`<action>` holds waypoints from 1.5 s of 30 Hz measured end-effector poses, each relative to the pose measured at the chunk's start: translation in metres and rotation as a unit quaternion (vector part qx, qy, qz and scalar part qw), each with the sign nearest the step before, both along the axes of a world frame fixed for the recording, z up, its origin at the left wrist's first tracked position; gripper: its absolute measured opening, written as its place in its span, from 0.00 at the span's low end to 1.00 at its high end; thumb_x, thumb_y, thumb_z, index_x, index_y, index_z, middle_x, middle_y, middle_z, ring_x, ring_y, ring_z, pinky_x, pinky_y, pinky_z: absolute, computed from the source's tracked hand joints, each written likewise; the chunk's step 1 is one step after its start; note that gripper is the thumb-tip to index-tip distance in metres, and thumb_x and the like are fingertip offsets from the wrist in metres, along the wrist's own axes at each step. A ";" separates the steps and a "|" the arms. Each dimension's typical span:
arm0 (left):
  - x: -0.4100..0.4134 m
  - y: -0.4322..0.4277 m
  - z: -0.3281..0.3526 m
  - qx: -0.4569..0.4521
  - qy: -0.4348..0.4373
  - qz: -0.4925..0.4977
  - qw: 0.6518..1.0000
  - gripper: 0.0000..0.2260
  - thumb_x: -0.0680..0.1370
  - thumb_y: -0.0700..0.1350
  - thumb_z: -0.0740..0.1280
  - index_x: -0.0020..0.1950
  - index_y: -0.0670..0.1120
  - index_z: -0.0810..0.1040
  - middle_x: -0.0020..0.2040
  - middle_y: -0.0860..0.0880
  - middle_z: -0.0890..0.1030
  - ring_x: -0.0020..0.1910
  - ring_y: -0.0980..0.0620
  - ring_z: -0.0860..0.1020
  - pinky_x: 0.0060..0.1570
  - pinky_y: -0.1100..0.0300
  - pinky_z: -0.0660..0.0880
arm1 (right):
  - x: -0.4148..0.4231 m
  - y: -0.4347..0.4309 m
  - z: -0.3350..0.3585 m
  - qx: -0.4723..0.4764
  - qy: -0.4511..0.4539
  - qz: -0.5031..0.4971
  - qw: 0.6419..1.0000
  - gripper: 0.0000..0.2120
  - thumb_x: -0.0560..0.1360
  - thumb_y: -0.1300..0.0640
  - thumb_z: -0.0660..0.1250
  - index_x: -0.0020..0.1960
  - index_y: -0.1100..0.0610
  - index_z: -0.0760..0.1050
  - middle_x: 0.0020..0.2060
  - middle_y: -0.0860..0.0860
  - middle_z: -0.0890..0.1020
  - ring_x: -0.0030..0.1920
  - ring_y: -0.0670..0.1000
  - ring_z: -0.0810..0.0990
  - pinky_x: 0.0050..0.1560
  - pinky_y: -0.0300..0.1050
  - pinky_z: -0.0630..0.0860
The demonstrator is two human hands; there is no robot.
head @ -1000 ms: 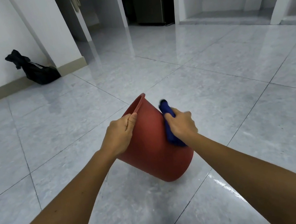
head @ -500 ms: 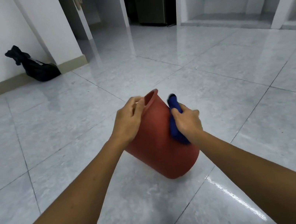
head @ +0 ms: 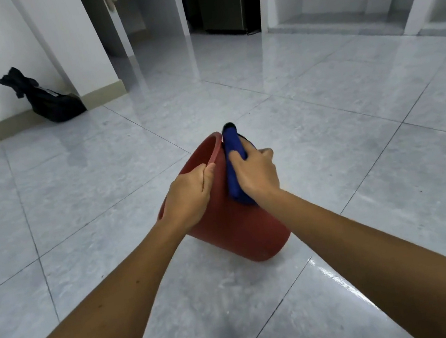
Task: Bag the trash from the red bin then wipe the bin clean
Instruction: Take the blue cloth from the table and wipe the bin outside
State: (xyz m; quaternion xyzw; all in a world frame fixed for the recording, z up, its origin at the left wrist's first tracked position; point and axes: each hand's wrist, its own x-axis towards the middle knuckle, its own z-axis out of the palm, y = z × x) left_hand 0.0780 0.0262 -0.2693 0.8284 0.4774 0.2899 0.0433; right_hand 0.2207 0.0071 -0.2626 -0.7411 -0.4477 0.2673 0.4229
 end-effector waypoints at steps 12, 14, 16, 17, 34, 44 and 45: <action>0.015 0.018 0.019 -0.088 -0.043 0.084 0.992 0.23 0.81 0.57 0.51 0.28 0.48 0.62 0.26 0.51 0.69 0.27 0.53 0.67 0.30 0.56 0.61 | 0.015 -0.018 -0.024 -0.077 -0.048 0.006 0.996 0.21 0.77 0.43 0.54 0.69 0.42 0.69 0.62 0.57 0.66 0.55 0.64 0.76 0.62 0.57 0.73; 0.017 0.021 0.020 -0.122 -0.135 0.082 0.980 0.23 0.78 0.61 0.53 0.31 0.46 0.69 0.28 0.53 0.72 0.29 0.54 0.71 0.29 0.60 0.65 | 0.005 -0.012 -0.014 -0.043 -0.057 0.026 0.997 0.23 0.76 0.43 0.55 0.70 0.41 0.68 0.61 0.55 0.66 0.54 0.62 0.76 0.61 0.57 0.73; 0.005 0.017 0.018 -0.153 -0.217 0.047 0.963 0.18 0.77 0.63 0.55 0.47 0.52 0.76 0.37 0.59 0.77 0.36 0.63 0.76 0.34 0.69 0.69 | 0.011 -0.011 -0.020 -0.057 -0.057 -0.003 0.997 0.23 0.76 0.42 0.56 0.71 0.41 0.67 0.62 0.55 0.66 0.56 0.62 0.76 0.62 0.58 0.73; -0.007 0.011 0.012 -0.149 -0.205 0.022 0.967 0.16 0.77 0.61 0.55 0.55 0.54 0.75 0.42 0.61 0.78 0.40 0.65 0.76 0.38 0.71 0.68 | 0.020 -0.012 -0.027 -0.084 -0.058 -0.026 0.994 0.23 0.77 0.42 0.56 0.71 0.42 0.67 0.63 0.56 0.66 0.58 0.63 0.75 0.63 0.58 0.72; -0.018 0.014 -0.002 -0.066 -0.059 0.104 0.991 0.20 0.82 0.52 0.51 0.31 0.48 0.63 0.28 0.52 0.68 0.34 0.46 0.70 0.37 0.55 0.63 | 0.019 -0.047 -0.082 -0.030 -0.164 -0.073 0.983 0.25 0.75 0.42 0.58 0.73 0.38 0.64 0.63 0.56 0.68 0.56 0.61 0.74 0.58 0.56 0.75; 0.000 0.022 0.014 -0.139 -0.071 0.098 0.983 0.22 0.82 0.53 0.50 0.31 0.45 0.66 0.31 0.48 0.71 0.36 0.46 0.71 0.37 0.55 0.65 | 0.001 -0.043 -0.063 -0.018 -0.184 -0.033 0.982 0.26 0.77 0.43 0.57 0.74 0.39 0.61 0.63 0.56 0.66 0.56 0.61 0.73 0.59 0.57 0.73; 0.005 0.022 0.018 -0.151 -0.086 0.095 0.980 0.22 0.81 0.54 0.51 0.31 0.46 0.66 0.30 0.50 0.71 0.35 0.48 0.71 0.35 0.56 0.64 | 0.003 -0.040 -0.059 -0.016 -0.178 -0.027 0.983 0.25 0.76 0.43 0.57 0.74 0.39 0.62 0.62 0.56 0.67 0.55 0.60 0.73 0.58 0.56 0.74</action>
